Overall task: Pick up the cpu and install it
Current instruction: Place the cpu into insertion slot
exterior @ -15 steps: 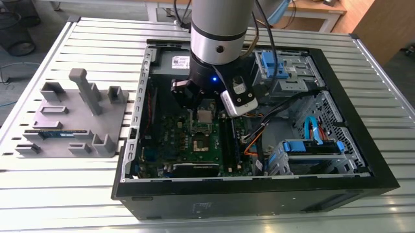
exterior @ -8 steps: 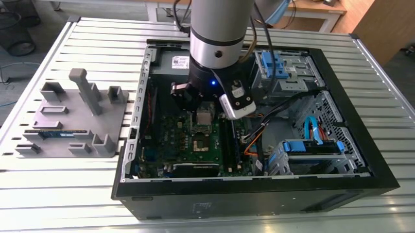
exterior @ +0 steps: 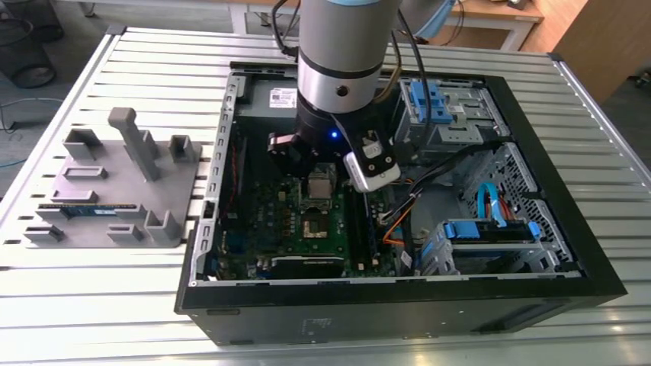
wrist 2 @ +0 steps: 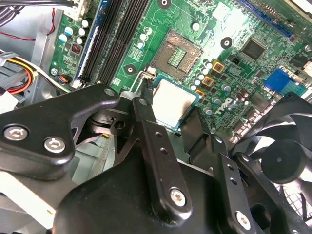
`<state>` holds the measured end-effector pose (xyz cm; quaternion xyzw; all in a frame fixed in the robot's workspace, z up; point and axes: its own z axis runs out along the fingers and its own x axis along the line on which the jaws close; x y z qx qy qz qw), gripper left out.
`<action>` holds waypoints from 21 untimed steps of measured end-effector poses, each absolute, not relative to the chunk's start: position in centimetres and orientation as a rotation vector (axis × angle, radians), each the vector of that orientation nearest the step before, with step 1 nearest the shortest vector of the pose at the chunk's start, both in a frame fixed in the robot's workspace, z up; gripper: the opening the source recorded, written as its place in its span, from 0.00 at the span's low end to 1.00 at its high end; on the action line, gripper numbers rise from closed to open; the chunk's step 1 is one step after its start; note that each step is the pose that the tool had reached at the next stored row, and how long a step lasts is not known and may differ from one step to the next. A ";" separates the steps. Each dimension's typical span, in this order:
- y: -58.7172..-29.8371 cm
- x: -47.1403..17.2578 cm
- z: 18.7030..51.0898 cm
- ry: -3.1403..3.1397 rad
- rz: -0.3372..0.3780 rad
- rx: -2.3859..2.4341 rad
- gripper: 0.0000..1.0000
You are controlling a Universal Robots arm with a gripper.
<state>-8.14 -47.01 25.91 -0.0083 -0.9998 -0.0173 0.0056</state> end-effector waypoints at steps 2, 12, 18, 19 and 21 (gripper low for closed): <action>-47.0 -8.1 25.9 -3.130 -0.054 -0.026 0.47; -47.1 -8.1 25.7 -3.130 -0.054 -0.026 0.47; -47.1 -8.1 25.4 -3.130 -0.054 -0.026 0.47; -47.1 -8.1 25.4 -3.130 -0.054 -0.026 0.47; -47.1 -8.1 25.2 -3.130 -0.054 -0.026 0.47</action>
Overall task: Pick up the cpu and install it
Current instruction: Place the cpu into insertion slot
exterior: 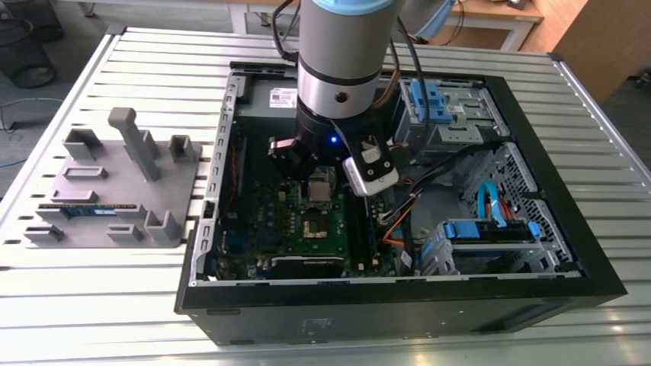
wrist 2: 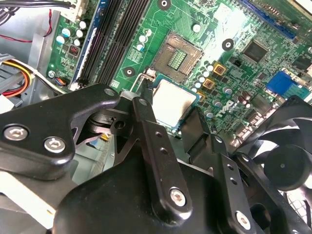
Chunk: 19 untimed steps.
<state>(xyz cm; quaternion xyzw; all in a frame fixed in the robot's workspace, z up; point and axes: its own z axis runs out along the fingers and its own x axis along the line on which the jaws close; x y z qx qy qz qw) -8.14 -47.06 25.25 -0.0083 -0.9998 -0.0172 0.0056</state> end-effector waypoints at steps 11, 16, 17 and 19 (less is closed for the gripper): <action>-47.1 -8.1 24.8 -3.130 -0.054 -0.026 0.47; -47.1 -8.1 24.6 -3.130 -0.054 -0.026 0.47; -47.1 -8.1 24.5 -3.130 -0.054 -0.026 0.47; -47.1 -8.1 24.4 -3.130 -0.054 -0.026 0.47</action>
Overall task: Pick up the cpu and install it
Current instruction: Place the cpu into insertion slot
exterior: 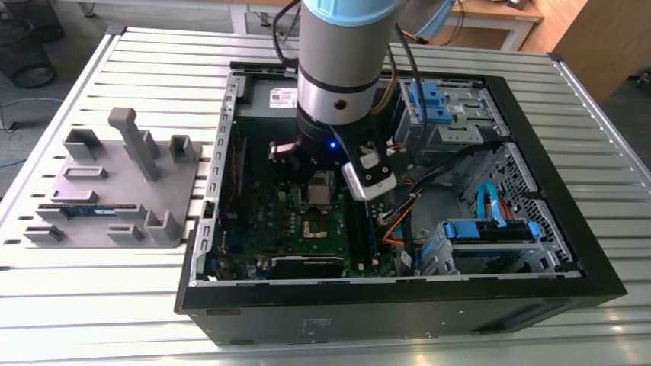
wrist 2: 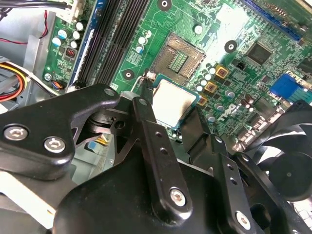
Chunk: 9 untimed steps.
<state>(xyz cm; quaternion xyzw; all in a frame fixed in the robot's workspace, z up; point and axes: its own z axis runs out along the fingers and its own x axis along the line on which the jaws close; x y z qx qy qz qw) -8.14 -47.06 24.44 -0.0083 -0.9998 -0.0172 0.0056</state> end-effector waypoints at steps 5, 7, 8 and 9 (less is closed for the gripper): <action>-47.1 -8.1 24.1 -3.130 -0.054 -0.026 0.47; -47.1 -8.1 24.0 -3.130 -0.054 -0.026 0.47; -47.1 -8.1 23.9 -3.130 -0.054 -0.026 0.47; -47.1 -8.1 23.9 -3.130 -0.054 -0.026 0.47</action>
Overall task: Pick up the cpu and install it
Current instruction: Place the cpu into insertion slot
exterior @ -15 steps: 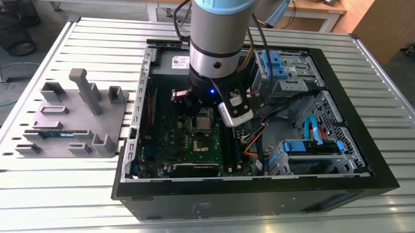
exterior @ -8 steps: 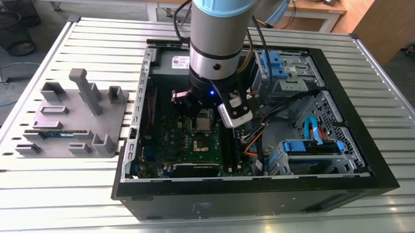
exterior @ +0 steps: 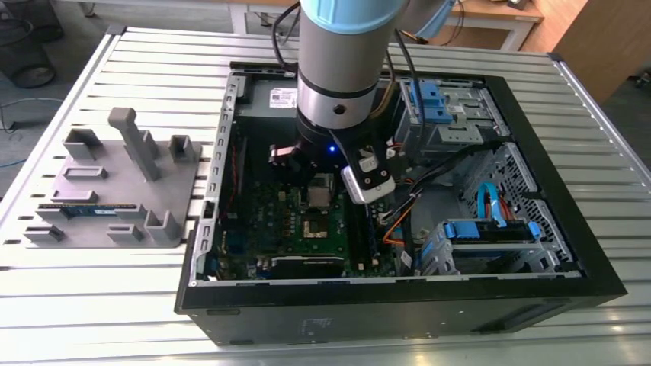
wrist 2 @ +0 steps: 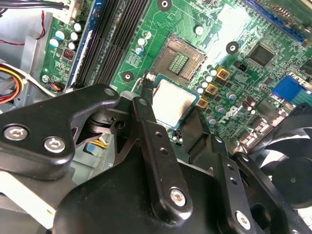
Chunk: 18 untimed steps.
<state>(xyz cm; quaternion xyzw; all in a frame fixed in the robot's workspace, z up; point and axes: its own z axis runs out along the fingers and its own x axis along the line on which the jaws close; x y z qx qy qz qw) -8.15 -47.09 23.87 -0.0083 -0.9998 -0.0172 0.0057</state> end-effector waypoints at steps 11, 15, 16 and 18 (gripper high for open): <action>-47.2 -8.3 23.2 -3.130 -0.054 -0.026 0.47; -47.2 -8.3 23.2 -3.130 -0.054 -0.026 0.47; -47.2 -8.3 23.2 -3.130 -0.054 -0.026 0.47; -47.2 -8.3 23.2 -3.130 -0.054 -0.026 0.47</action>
